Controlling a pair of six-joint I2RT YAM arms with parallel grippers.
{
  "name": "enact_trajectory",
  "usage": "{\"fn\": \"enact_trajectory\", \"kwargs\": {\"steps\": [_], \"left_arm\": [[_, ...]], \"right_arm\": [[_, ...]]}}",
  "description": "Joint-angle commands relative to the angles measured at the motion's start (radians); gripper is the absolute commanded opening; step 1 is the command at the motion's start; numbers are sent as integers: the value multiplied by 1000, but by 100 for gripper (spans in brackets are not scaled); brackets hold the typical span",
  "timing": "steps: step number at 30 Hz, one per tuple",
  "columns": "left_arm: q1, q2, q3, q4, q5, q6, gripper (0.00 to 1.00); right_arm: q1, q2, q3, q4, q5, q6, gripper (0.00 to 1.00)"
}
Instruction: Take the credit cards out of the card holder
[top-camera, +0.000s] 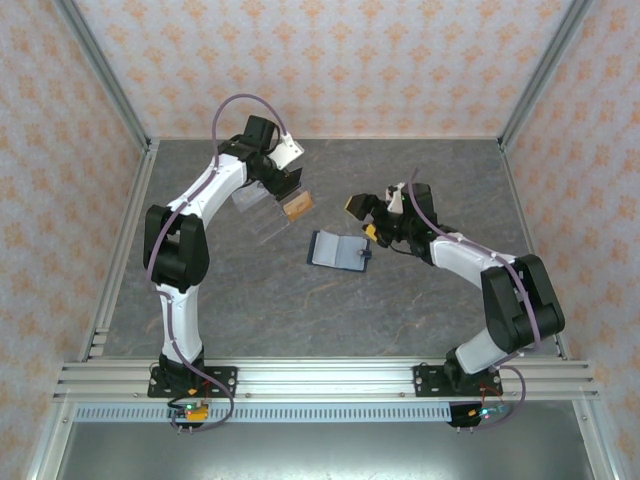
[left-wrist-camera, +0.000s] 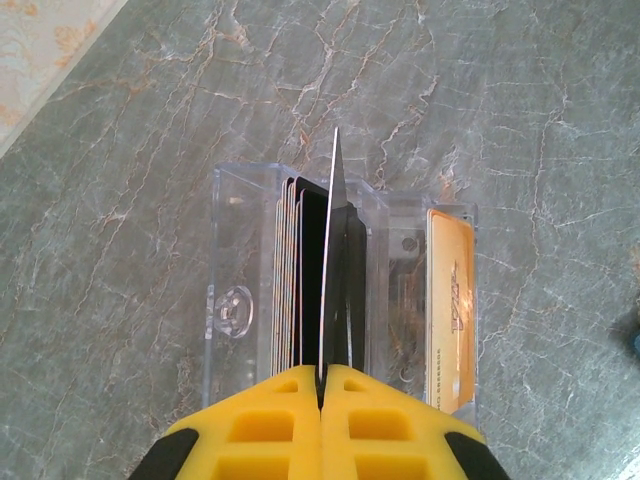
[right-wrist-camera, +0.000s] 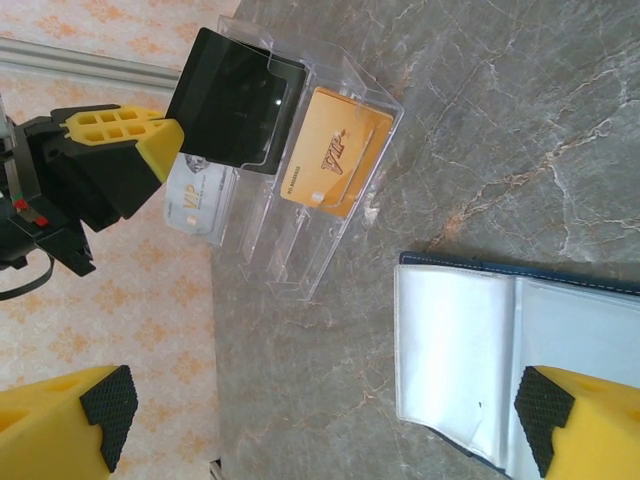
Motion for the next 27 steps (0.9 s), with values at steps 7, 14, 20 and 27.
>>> {"fn": "enact_trajectory", "kwargs": {"steps": [7, 14, 20, 27], "left_arm": [[12, 21, 9, 0, -47, 5, 6], [12, 10, 0, -2, -76, -9, 23], [12, -10, -6, -2, -63, -35, 24], [10, -126, -47, 33, -21, -280, 43]], "right_arm": [[-1, 21, 46, 39, -15, 24, 99], [-1, 26, 47, 42, -18, 30, 99], [-1, 25, 46, 38, -22, 30, 99], [35, 11, 83, -109, 52, -46, 99]]}}
